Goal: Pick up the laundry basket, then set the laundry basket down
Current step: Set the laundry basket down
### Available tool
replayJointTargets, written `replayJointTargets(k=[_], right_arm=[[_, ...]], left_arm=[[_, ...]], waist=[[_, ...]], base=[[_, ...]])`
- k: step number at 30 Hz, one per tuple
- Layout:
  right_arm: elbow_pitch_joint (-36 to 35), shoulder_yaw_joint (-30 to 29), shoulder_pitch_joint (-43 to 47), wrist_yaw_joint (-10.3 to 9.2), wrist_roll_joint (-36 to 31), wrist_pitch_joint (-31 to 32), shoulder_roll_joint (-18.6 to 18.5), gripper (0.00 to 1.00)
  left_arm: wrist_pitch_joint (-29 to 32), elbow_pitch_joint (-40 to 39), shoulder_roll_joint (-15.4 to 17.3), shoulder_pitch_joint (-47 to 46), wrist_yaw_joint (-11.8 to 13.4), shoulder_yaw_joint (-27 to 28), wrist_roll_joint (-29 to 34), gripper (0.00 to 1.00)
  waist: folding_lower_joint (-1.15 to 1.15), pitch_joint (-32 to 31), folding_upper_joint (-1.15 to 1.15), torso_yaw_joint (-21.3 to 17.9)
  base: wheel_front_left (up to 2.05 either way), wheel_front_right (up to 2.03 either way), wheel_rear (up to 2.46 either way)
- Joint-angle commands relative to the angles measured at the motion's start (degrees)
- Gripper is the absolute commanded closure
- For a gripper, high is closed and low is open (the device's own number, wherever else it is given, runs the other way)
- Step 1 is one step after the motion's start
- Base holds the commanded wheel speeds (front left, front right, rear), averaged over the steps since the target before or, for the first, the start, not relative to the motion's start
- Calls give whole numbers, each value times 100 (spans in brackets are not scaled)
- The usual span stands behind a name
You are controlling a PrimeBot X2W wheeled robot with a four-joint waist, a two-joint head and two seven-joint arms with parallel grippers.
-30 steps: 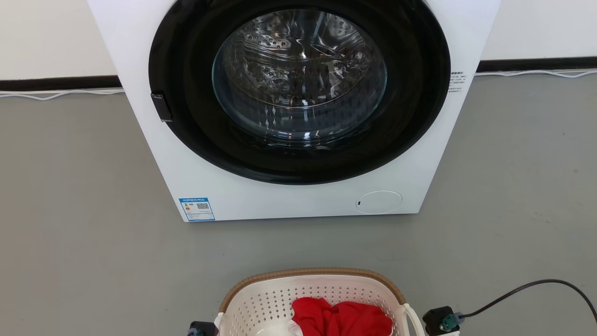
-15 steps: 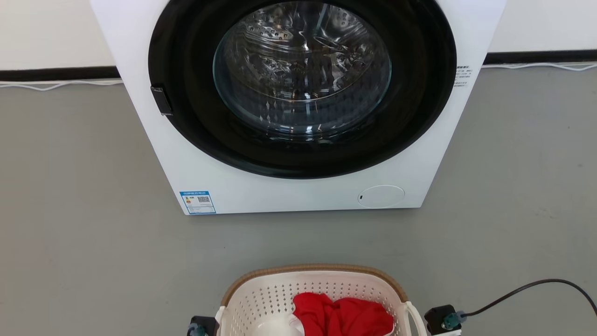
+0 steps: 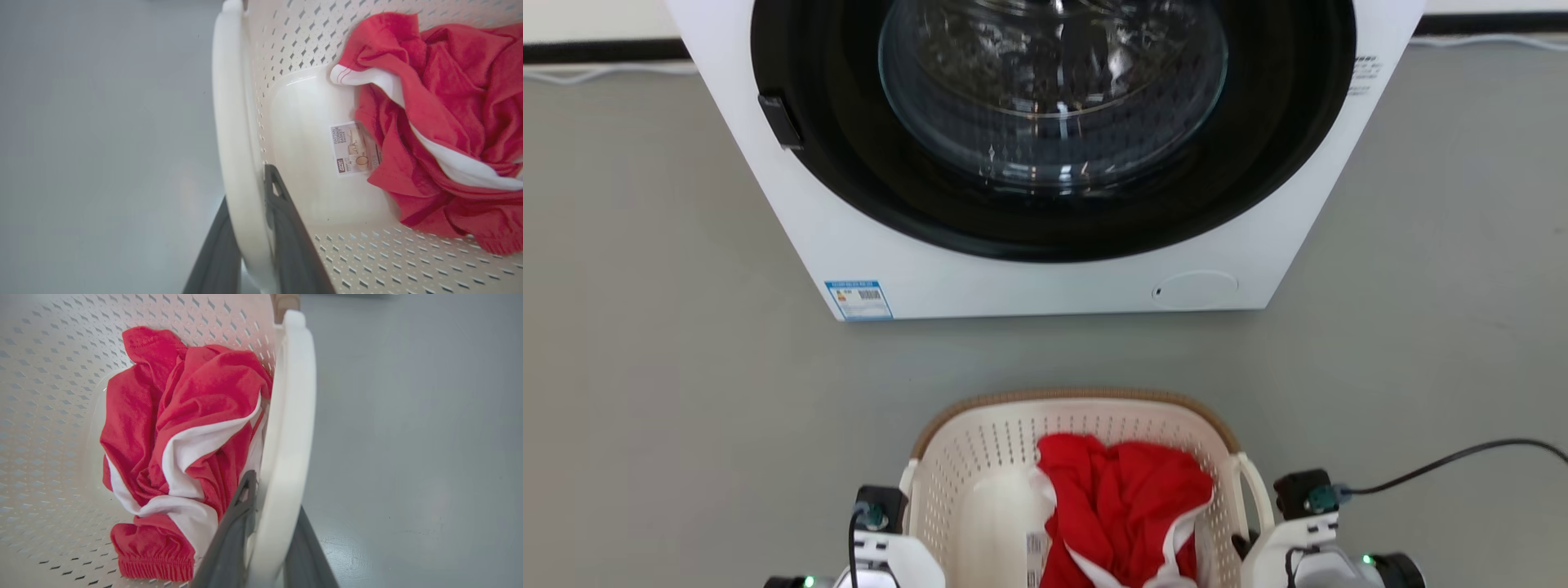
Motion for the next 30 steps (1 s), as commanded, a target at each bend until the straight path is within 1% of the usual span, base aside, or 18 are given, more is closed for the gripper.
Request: replayJointTargets(k=[1, 19, 30], right_arm=[[-94, 88, -248, 95, -76, -173, 142, 100], [137, -191, -1247, 95, -416, -770, 142, 100], [335, -440, -1976, 95, -868, -1064, 142, 100]], left_arm=[[-102, -35, -7, -326, -36, 63, 17, 100], [-481, 99, 6, -1409, -49, 178, -8, 100], [-790, 72, 23, -2145, -28, 290, 61, 100]], waist=[[0, 165, 0, 22], [0, 1274, 0, 207], [0, 2279, 0, 348]], base=[[0, 0, 0], [0, 0, 0], [0, 0, 0]])
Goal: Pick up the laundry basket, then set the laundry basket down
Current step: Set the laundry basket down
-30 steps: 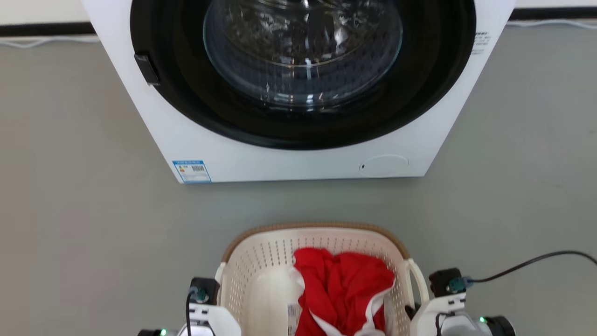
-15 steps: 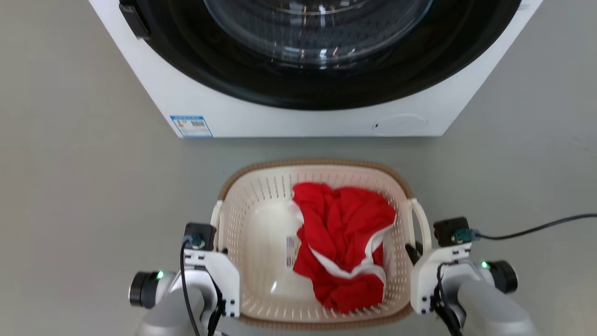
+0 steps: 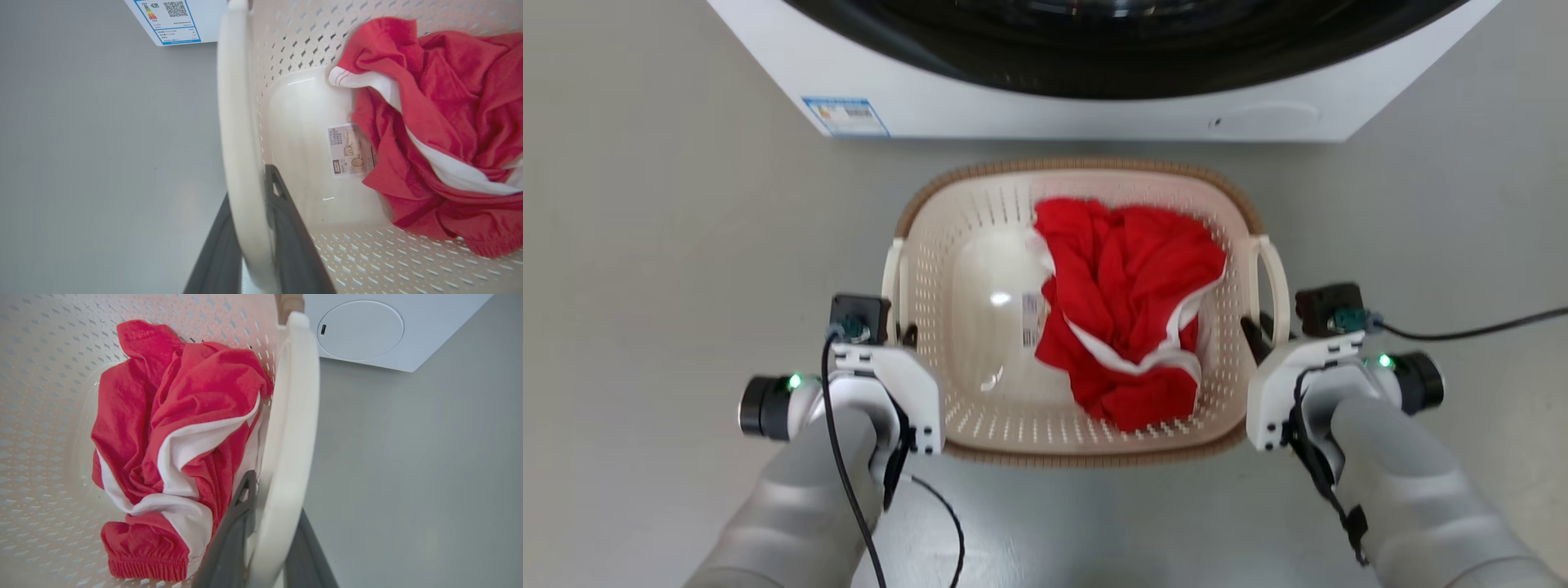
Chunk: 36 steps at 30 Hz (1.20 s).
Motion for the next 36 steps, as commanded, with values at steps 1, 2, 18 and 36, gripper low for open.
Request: replayJointTargets(k=[1, 2, 18, 36], right_arm=[[-52, 113, -61, 88, -168, -128, 151, 100], [-33, 79, -130, 88, -226, -153, 151, 100], [-59, -669, -970, 88, -881, -497, 151, 100], [-375, -1229, -1069, 88, -1403, -541, 151, 100]], left_arm=[[-83, -100, 78, -242, -20, 96, 72, 100], [-92, -116, 84, -304, -22, 115, 82, 100], [-114, -828, 349, -1105, -25, 679, 592, 100], [-115, -997, 306, -1204, -148, 1356, 1171, 100]], waist=[[0, 283, 0, 46], [0, 379, 0, 53], [0, 1785, 0, 42], [0, 2178, 0, 18]], base=[[0, 0, 0], [0, 0, 0], [0, 0, 0], [0, 0, 0]])
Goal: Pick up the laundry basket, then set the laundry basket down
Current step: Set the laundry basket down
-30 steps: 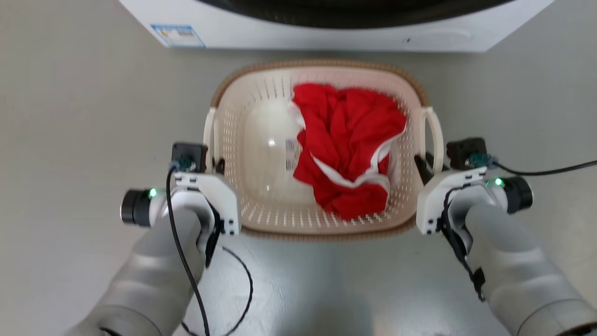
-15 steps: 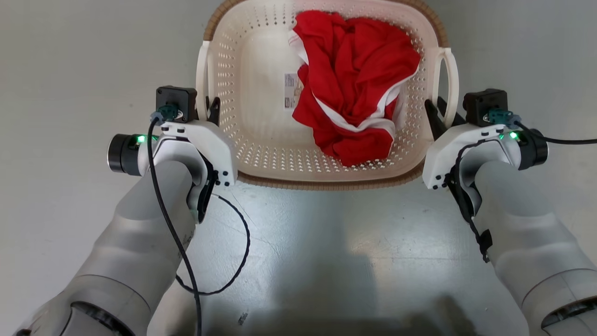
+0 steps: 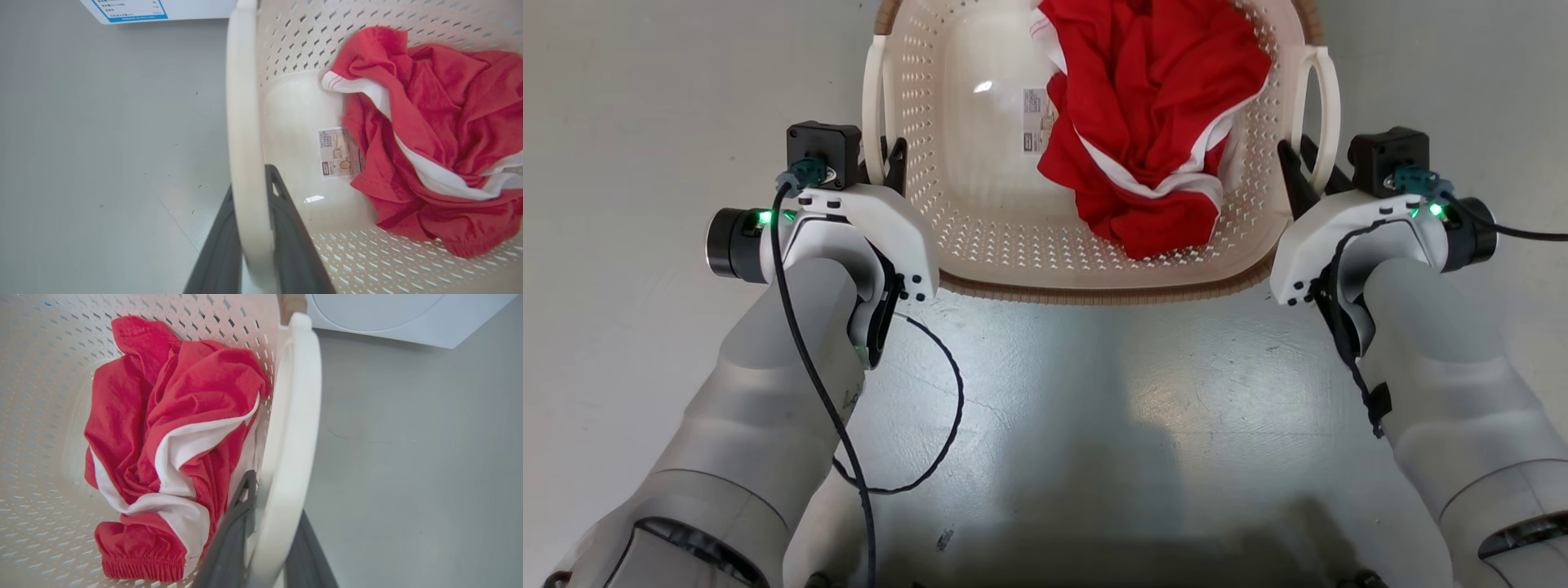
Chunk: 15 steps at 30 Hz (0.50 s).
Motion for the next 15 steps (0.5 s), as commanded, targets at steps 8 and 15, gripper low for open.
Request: replayJointTargets(k=[8, 15], right_arm=[[-260, -89, 161, 86, -216, -6, 189, 100], [-382, -172, 250, 86, -218, 69, 189, 100]], left_arm=[[-69, -92, -4, -100, -176, 280, 277, 100], [-69, 94, -70, -127, -307, 388, 384, 100]], waist=[[0, 103, 0, 3], [0, 165, 0, -27]], base=[[0, 0, 0], [0, 0, 0]])
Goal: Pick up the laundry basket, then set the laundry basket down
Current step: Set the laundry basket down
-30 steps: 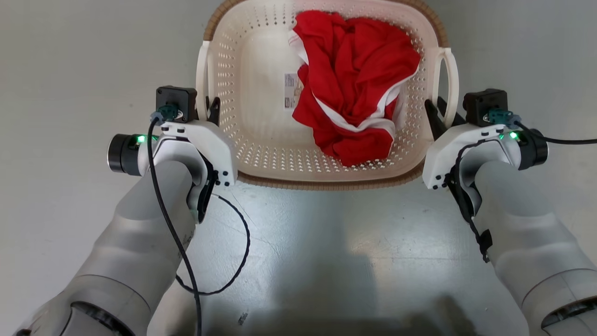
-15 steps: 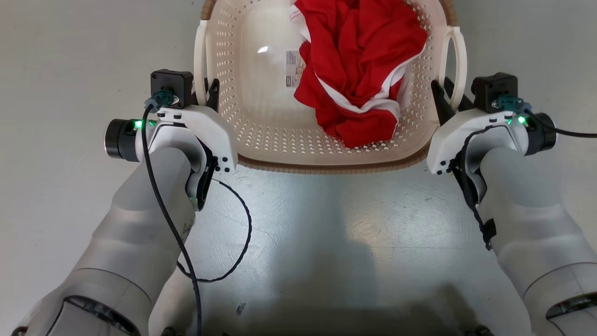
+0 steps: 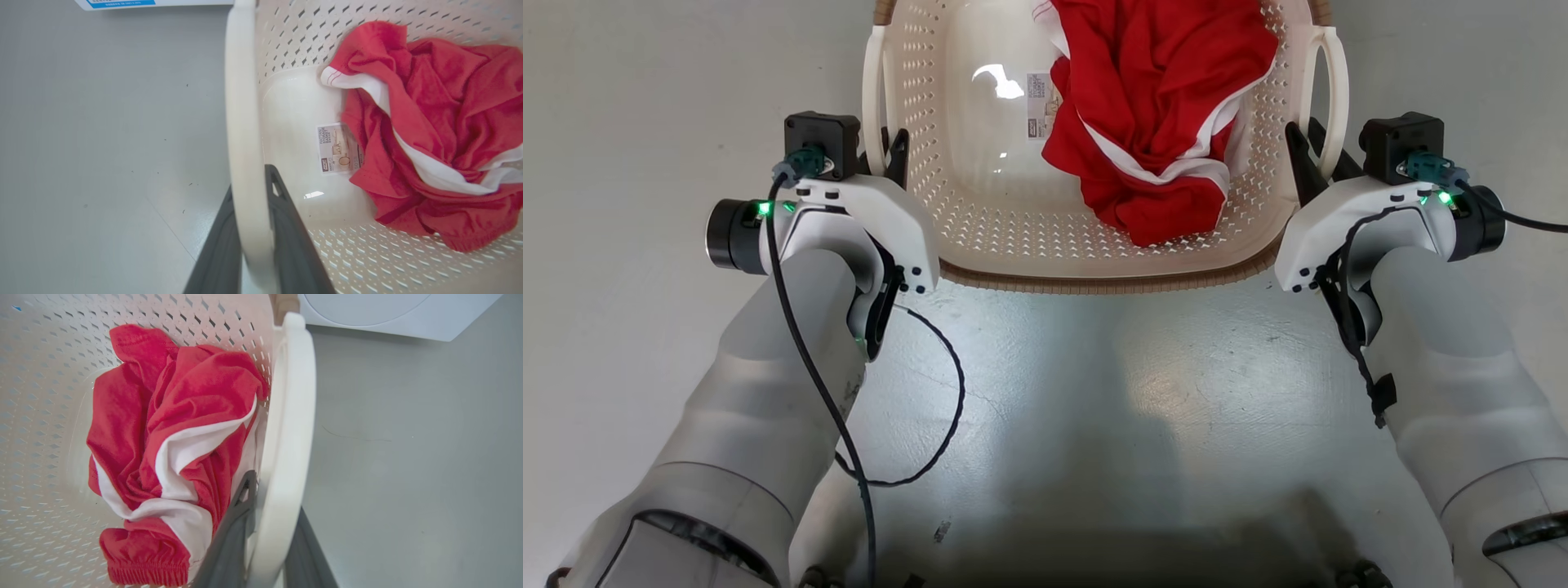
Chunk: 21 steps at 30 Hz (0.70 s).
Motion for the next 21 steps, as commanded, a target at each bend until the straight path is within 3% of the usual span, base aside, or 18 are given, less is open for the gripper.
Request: replayJointTargets(k=[1, 21], right_arm=[[-158, 114, 262, 67, -71, 13, 191, 100], [-311, 194, 416, 67, 112, 149, 191, 100]], left_arm=[[-60, -44, 24, -51, -142, 71, 91, 100], [-60, 424, -64, -206, -314, 135, 219, 100]], waist=[[0, 1, 0, -10], [0, 17, 0, -62]], base=[[0, 0, 0], [0, 0, 0]])
